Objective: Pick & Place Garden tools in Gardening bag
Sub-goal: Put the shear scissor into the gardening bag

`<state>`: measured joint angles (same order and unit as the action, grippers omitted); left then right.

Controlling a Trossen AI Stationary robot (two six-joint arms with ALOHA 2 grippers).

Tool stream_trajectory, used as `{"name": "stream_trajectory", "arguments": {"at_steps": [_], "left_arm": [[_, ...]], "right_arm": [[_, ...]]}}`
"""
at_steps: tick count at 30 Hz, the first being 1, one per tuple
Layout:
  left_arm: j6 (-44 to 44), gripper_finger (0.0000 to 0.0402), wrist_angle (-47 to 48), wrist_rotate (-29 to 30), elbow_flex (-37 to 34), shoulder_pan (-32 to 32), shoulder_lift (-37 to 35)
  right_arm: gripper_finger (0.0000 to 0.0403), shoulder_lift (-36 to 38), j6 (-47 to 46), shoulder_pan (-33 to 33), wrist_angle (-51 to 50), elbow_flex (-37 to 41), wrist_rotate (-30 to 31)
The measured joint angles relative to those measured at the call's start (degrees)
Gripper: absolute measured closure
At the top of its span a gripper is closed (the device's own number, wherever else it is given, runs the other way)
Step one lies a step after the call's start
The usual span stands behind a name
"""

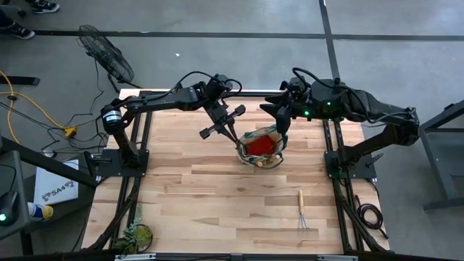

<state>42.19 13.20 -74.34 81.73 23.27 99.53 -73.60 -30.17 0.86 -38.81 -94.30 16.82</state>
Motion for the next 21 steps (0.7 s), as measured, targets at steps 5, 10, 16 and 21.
{"name": "stream_trajectory", "arguments": {"at_steps": [5, 10, 16, 21], "left_arm": [[4.4, 0.0401, 4.8, 1.4, 0.0, 0.0, 0.0], [7.4, 0.0401, 7.4, 4.1, 0.0, 0.0, 0.0], [7.6, 0.0401, 8.7, 5.4, 0.0, 0.9, 0.0], [10.1, 0.0401, 8.1, 8.2, 0.0, 1.1, 0.0]], "right_arm": [[0.022, 0.0, 0.0, 0.0, 0.0, 0.0, 0.0], [0.022, 0.0, 0.0, 0.0, 0.0, 0.0, 0.0], [0.022, 0.0, 0.0, 0.0, 0.0, 0.0, 0.0], [0.022, 0.0, 0.0, 0.0, 0.0, 0.0, 0.0]]}}
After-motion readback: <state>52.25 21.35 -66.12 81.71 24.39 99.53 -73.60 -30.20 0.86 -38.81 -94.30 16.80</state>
